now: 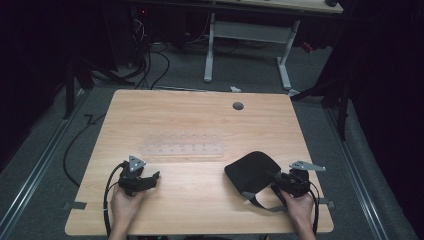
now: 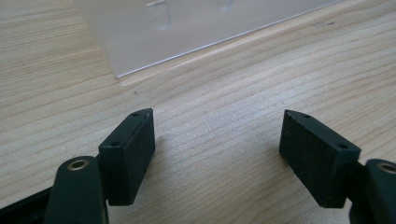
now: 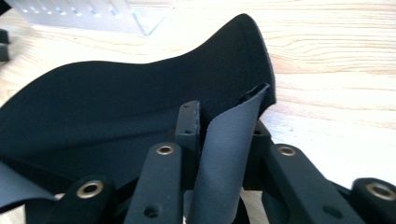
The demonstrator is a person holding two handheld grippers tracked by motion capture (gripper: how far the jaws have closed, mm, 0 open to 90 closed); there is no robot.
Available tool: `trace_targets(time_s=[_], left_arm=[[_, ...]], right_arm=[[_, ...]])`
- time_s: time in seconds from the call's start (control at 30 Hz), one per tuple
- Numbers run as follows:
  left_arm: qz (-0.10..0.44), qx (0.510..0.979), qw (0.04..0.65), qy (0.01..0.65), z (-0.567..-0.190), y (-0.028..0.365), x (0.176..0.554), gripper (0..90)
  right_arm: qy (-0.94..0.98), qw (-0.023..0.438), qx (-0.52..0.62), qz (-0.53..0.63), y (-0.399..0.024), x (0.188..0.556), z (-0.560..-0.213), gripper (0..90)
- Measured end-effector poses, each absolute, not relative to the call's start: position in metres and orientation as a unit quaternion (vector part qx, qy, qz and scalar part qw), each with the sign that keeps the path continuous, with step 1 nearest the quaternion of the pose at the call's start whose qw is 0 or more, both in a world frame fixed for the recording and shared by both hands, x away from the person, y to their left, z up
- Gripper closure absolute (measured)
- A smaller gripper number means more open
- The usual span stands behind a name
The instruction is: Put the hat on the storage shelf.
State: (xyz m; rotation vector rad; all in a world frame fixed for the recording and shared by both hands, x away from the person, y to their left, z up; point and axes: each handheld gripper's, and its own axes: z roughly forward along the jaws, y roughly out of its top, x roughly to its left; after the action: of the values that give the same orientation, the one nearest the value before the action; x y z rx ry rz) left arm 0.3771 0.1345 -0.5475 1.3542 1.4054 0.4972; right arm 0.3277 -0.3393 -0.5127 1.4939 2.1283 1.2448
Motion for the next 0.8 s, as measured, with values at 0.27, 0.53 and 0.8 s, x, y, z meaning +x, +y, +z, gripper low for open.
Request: trace_targets(time_s=[0.27, 0.53, 0.8], left_arm=[[0.209, 0.568, 0.534, 0.590, -0.548, 0.134, 0.377, 27.3], [0.208, 0.568, 0.534, 0.590, -0.548, 0.134, 0.377, 27.1], [0.205, 0.571, 0.536, 0.587, -0.547, 0.134, 0.377, 26.8]], right_arm=[[0.738, 0.126, 0.495, 0.440, -0.336, 0.324, -0.509, 82.8], [0.740, 0.130, 0.486, 0.447, -0.332, 0.319, -0.505, 85.4], [0.737, 0.127, 0.482, 0.455, -0.329, 0.316, -0.498, 85.6]])
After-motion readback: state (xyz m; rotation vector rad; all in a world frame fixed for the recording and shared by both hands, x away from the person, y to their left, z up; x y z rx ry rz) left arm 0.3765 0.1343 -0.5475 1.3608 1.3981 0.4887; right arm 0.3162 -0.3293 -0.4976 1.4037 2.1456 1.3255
